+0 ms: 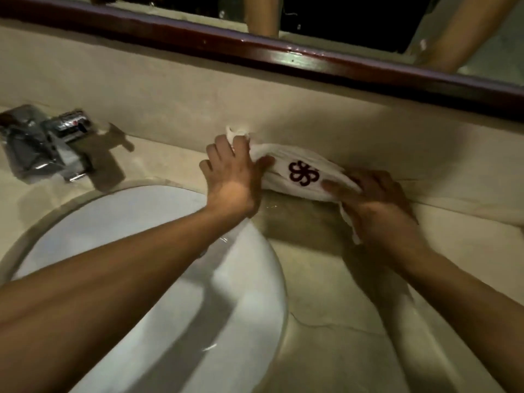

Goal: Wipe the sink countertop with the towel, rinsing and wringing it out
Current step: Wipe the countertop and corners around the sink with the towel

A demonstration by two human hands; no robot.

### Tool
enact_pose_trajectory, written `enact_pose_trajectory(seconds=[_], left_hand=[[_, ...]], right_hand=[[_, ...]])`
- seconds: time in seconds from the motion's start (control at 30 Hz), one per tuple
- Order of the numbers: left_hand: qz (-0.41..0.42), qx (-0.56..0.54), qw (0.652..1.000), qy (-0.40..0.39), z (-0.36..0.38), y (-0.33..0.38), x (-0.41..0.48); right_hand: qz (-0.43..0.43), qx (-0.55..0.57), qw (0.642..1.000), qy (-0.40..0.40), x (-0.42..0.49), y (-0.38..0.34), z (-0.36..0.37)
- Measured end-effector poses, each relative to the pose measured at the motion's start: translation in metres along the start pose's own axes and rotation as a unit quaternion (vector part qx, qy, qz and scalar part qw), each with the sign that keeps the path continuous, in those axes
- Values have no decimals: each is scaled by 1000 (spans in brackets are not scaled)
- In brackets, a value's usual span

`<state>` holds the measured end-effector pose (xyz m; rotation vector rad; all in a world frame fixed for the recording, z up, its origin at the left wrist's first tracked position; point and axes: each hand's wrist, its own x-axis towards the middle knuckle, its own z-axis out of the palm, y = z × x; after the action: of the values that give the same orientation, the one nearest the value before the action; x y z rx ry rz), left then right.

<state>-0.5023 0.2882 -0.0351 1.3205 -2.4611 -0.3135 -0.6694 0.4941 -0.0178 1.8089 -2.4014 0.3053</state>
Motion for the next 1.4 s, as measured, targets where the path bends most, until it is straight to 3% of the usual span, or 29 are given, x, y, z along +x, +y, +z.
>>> enact_pose_trajectory(seconds=[0.13, 0.27, 0.4, 0.57, 0.73, 0.87, 0.97, 1.2, 1.3, 1.4], left_hand=[[-24, 42, 999, -3, 31, 24, -15], [39, 76, 996, -21, 23, 7, -12], [93, 70, 992, -40, 11, -8, -8], [194, 55, 976, -82, -10, -41, -10], [210, 45, 968, -132, -27, -42, -17], [245, 5, 960, -134, -20, 16, -32], [332, 4, 931, -150, 3, 92, -57], [436, -62, 871, -217, 70, 283, -130], [438, -87, 852, -275, 81, 322, -146], [406, -91, 854, -313, 81, 328, -149]], right_hand=[[32, 17, 999, -24, -22, 22, 16], [68, 19, 996, -45, -17, 7, 10], [133, 13, 988, -78, -27, -36, 3], [147, 85, 984, -60, -72, -122, 1], [172, 124, 976, -45, -78, -151, -7], [202, 111, 973, -17, -121, -110, -33], [265, 72, 962, 1, -183, -62, -52], [464, -35, 885, 5, -301, -9, -70], [483, -74, 872, -36, -317, -8, -71], [495, -57, 866, -47, -323, -20, -71]])
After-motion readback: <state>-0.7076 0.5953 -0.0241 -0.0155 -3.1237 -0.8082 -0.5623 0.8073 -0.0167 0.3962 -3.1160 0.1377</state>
